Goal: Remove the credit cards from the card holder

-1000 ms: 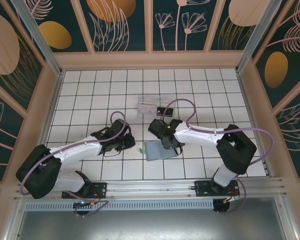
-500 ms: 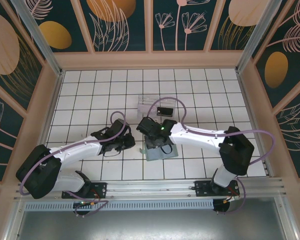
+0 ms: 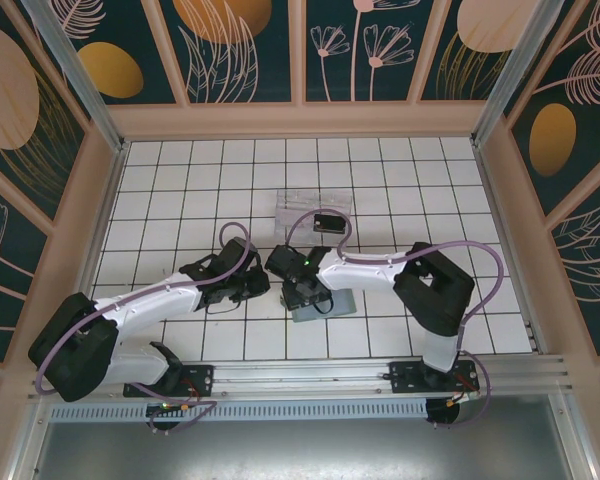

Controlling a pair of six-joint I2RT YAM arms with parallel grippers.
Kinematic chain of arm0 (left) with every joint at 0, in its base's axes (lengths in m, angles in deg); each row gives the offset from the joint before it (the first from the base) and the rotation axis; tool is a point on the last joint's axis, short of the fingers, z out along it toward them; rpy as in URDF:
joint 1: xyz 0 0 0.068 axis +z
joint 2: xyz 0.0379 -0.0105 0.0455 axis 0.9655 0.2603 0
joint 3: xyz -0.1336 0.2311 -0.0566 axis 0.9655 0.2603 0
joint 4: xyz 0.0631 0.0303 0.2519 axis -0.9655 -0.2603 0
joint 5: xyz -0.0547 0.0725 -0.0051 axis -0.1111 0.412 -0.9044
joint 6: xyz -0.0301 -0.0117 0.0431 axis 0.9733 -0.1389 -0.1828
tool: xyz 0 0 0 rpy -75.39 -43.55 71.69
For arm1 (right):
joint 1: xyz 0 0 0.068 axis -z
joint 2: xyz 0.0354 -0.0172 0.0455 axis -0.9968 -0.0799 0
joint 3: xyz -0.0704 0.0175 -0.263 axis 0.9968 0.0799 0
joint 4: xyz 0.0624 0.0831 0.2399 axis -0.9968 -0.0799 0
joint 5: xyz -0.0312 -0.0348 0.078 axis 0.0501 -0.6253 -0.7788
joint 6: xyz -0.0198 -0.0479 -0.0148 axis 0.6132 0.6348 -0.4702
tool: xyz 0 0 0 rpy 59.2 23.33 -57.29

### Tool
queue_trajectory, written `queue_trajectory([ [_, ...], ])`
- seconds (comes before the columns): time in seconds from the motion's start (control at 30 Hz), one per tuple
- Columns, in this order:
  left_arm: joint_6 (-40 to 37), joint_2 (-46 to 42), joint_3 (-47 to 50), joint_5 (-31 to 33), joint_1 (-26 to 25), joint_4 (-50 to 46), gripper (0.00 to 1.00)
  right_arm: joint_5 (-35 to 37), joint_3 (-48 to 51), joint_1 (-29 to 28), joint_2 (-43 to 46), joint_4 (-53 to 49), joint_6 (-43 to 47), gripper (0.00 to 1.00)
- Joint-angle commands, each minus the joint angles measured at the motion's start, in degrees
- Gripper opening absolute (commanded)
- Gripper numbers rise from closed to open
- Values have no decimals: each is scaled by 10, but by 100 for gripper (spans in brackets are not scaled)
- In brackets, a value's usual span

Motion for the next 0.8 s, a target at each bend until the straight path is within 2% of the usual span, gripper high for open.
queue_trajectory([
  [0.0, -5, -13, 3, 6, 2, -16, 13, 8, 18, -1, -22, -9, -2, 56],
  [0.1, -5, -13, 4, 5, 3, -16, 13, 10, 27, 0, -22, -7, -4, 53],
  [0.5, -4, -9, 2, 3, 2, -16, 13, 20, 44, 6, 5, 1, -8, 17],
  [0.77, -6, -5, -1, 3, 2, -16, 13, 38, 50, 20, 56, -10, -11, 3],
])
